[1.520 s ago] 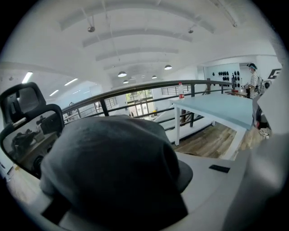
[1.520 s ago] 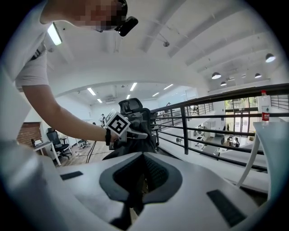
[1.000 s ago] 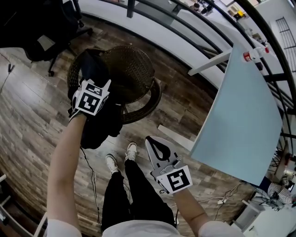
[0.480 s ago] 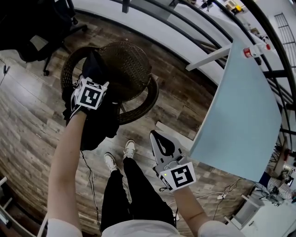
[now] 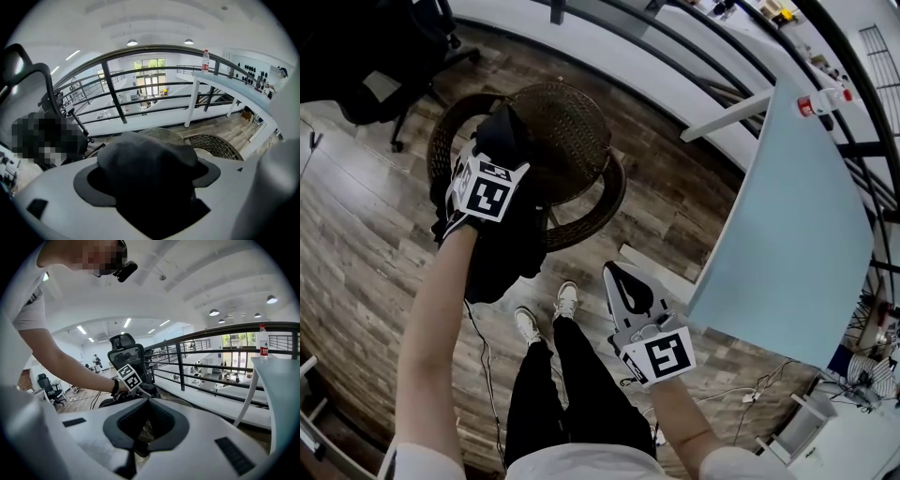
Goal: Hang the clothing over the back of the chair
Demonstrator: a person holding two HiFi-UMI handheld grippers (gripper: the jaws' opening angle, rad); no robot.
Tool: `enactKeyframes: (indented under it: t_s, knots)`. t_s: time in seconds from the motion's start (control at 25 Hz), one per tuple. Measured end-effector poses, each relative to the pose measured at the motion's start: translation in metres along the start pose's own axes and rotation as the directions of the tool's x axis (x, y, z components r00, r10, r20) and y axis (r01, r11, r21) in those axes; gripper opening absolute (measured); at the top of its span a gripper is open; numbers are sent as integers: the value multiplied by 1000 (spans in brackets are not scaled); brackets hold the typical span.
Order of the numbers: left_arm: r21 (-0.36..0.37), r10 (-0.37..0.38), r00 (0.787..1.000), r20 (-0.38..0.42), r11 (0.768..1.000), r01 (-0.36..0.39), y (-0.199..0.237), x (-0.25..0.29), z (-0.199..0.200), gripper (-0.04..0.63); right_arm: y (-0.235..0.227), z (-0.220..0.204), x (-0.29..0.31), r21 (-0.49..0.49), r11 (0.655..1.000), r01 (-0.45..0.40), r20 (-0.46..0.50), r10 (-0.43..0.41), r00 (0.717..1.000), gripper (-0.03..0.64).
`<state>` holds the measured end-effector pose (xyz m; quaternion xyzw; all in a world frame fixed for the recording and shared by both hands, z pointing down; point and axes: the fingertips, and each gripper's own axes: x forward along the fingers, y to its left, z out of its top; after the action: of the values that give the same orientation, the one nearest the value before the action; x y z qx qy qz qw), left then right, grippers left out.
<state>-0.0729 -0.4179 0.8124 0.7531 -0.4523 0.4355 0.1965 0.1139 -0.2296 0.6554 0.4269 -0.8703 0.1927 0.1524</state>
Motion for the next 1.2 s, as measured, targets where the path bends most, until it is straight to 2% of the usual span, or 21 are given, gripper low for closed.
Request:
enactKeyframes:
  t_s: [0.2, 0.36, 0.56, 0.68, 0.76, 0.88, 1.2]
  knots:
    - [34, 27, 1000, 4, 999, -27, 5, -10, 3, 461, 4, 5, -2, -16, 1000, -1, 6, 1, 1000, 18]
    - [107, 71, 997, -26, 992, -68, 7, -19, 5, 468, 7, 9, -5, -16, 1000, -1, 12, 2, 1000, 18]
    - [220, 166, 985, -53, 964, -151, 11, -36, 8, 468, 11, 12, -11, -17, 1000, -1, 27, 1, 1000, 18]
    - [247, 207, 978, 5, 948, -202, 14, -53, 22, 469, 14, 12, -14, -14, 1000, -3, 37, 4, 999, 18]
    - [244, 202, 979, 38, 948, -205, 13, -61, 34, 469, 17, 11, -16, -11, 1000, -6, 40, 7, 999, 18]
    - [224, 177, 983, 46, 957, -183, 7, -68, 37, 469, 24, 11, -21, -10, 1000, -11, 43, 11, 999, 18]
    - [197, 129, 992, 9, 972, -129, -9, -78, 3, 468, 39, 12, -50, -47, 999, 16, 49, -14, 999, 18]
